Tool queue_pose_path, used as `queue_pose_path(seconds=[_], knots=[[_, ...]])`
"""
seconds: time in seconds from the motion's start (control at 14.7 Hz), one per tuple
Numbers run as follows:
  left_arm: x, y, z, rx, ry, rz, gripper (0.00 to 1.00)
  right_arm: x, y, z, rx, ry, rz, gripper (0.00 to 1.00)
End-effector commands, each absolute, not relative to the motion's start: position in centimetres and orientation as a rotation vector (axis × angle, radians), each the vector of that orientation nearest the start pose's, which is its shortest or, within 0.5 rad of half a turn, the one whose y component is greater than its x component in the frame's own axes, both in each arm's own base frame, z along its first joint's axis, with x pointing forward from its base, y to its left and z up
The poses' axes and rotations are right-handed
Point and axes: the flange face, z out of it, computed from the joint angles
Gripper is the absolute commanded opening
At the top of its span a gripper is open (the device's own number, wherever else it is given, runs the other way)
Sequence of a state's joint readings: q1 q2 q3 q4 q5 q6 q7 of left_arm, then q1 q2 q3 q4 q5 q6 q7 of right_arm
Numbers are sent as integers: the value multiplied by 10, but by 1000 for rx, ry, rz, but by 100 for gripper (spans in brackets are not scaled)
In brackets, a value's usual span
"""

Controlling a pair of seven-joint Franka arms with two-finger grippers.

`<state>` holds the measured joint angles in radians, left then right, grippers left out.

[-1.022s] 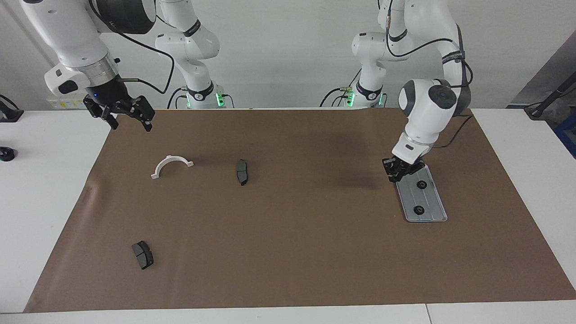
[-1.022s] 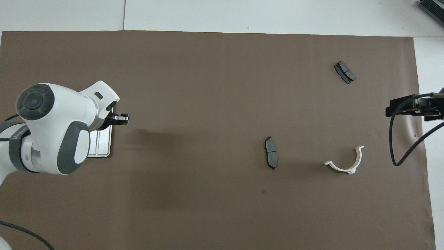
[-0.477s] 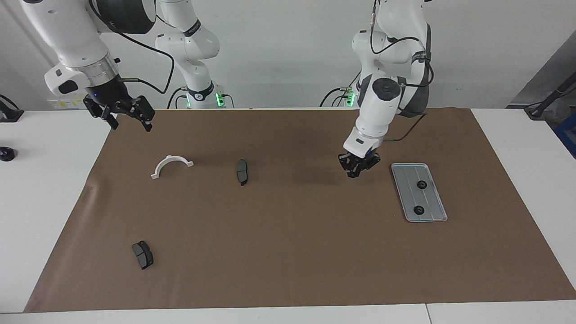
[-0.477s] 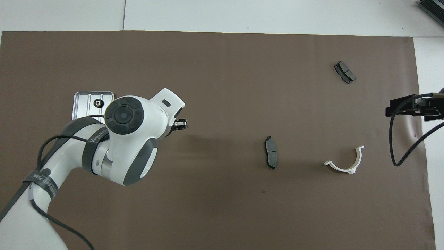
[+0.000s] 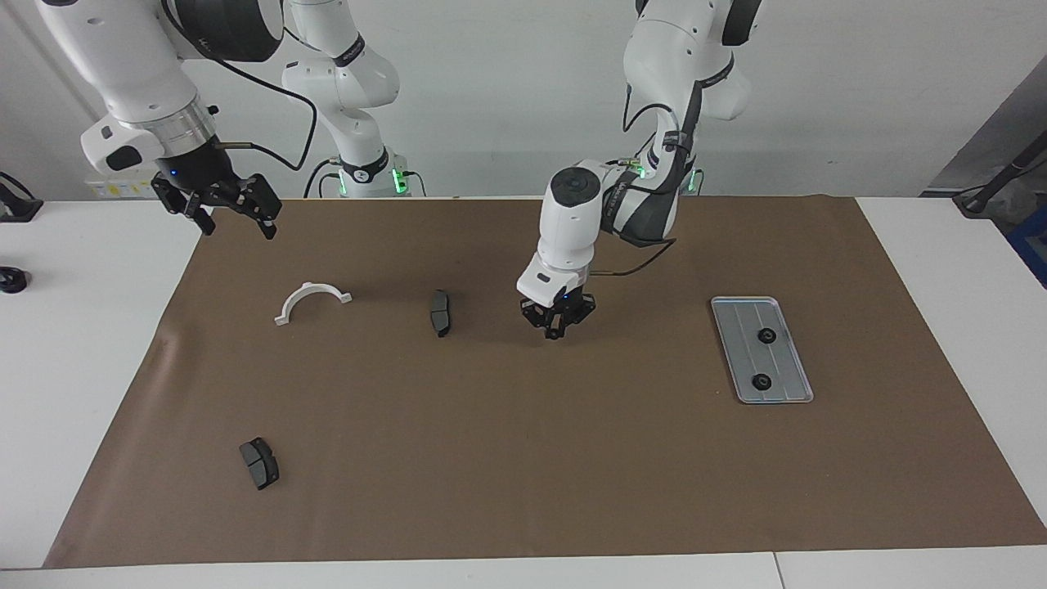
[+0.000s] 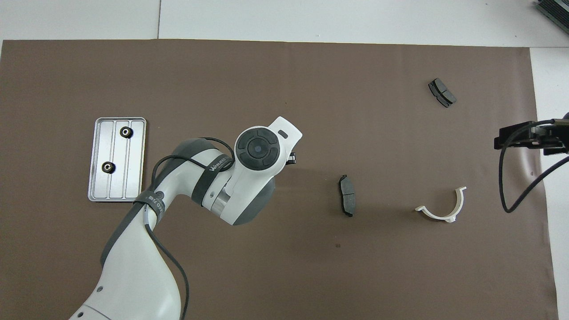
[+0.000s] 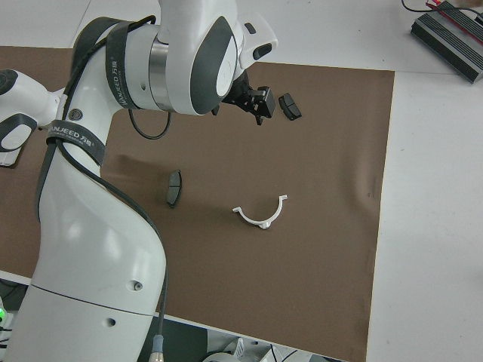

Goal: Place bearing gear from tray to pile
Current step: 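Carry the bearing with the left gripper to the table centre and release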

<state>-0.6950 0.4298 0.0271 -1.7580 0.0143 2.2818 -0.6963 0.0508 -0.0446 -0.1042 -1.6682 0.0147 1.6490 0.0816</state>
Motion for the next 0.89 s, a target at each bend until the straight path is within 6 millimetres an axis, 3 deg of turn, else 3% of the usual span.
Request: queue_pose_path(seconds=[0.0, 0.2, 0.27, 0.34, 0.48, 0.55, 0.82], knots=[[528, -422, 333, -3175, -31, -198, 0, 541, -30, 612, -3110, 204, -21, 100], [527, -422, 327, -3200, -24, -246, 0, 541, -29, 612, -3111, 202, -21, 100], [527, -422, 324, -3198, -9, -244, 4, 541, -30, 613, -3110, 204, -23, 100], [525, -421, 321, -3202, -8, -246, 31, 541, -30, 612, -3110, 204, -21, 100], [527, -420, 323, -3203, -17, -247, 96, 541, -29, 613, -3111, 202, -23, 100], [527, -420, 324, -3200, -18, -245, 100, 541, -29, 612, -3111, 202, -21, 100], [542, -399, 338, -3199, -77, -276, 100, 541, -29, 613, -3111, 202, -23, 100]])
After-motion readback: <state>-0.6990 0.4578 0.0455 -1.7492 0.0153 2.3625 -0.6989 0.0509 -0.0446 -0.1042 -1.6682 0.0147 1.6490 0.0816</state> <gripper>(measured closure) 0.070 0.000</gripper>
